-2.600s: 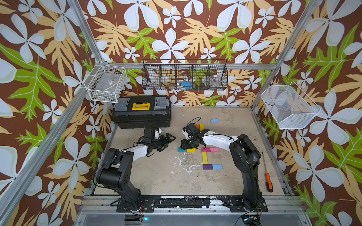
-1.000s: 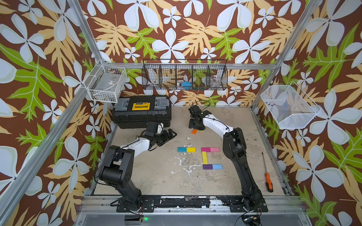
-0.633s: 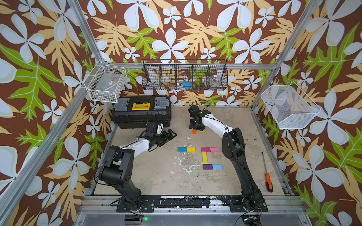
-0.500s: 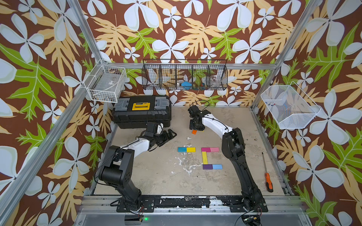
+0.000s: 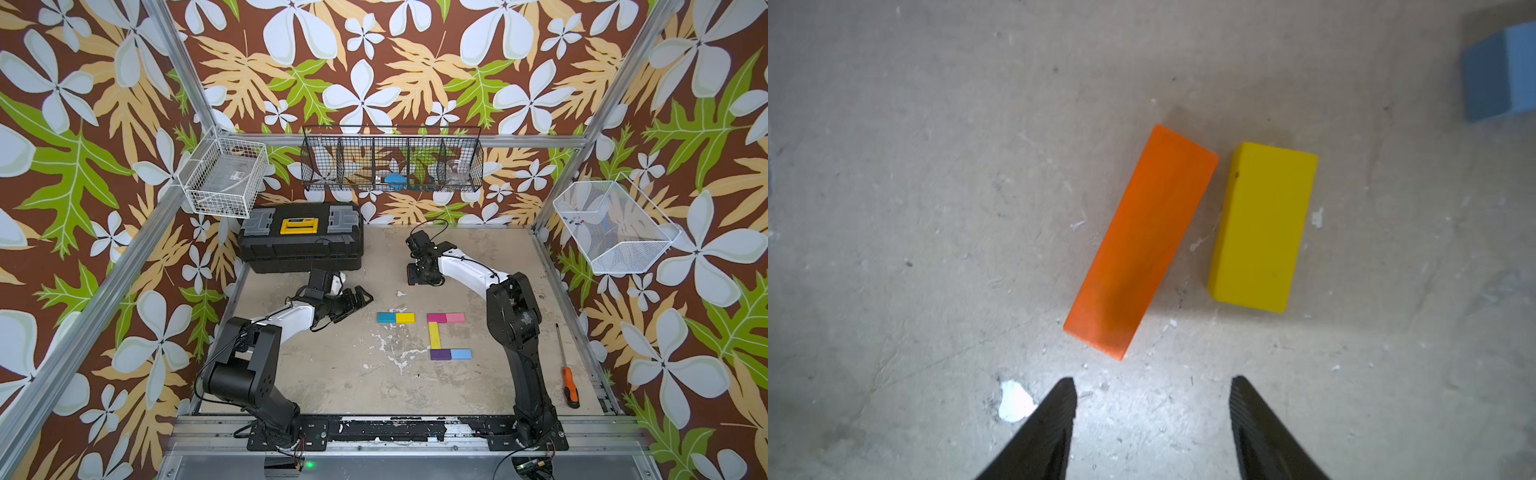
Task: Assemble the letter c with building blocks
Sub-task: Adjust the building block at the center of the board.
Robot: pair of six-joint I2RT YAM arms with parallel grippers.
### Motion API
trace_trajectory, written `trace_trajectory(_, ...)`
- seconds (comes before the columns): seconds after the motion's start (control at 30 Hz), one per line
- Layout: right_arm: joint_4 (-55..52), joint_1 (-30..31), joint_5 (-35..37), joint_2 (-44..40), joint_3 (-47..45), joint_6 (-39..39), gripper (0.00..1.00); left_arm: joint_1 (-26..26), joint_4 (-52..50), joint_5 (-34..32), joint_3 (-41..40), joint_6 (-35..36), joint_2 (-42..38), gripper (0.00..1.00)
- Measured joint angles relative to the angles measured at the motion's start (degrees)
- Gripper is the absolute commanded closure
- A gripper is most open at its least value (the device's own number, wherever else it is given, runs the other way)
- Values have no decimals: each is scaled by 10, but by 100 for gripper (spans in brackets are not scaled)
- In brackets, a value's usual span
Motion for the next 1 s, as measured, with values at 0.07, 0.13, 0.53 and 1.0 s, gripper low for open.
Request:
trace_trajectory(0.07,13,-2,1,-2,-5,-9,38,0,-2,-1,1,4,-8,0)
trace_trajectory(0.13,23,-5,3,-2,-4,-19,38,0,-9,-4,12,13,-9,0)
trace_trajectory(0.53,25,-6,-3,38,45,-34,39,0,-21,-13,64,26,25,0)
trace_trajectory(1.0,60,-41,1,-1,-40,-40,38,0,-24,-13,61,32,27,0)
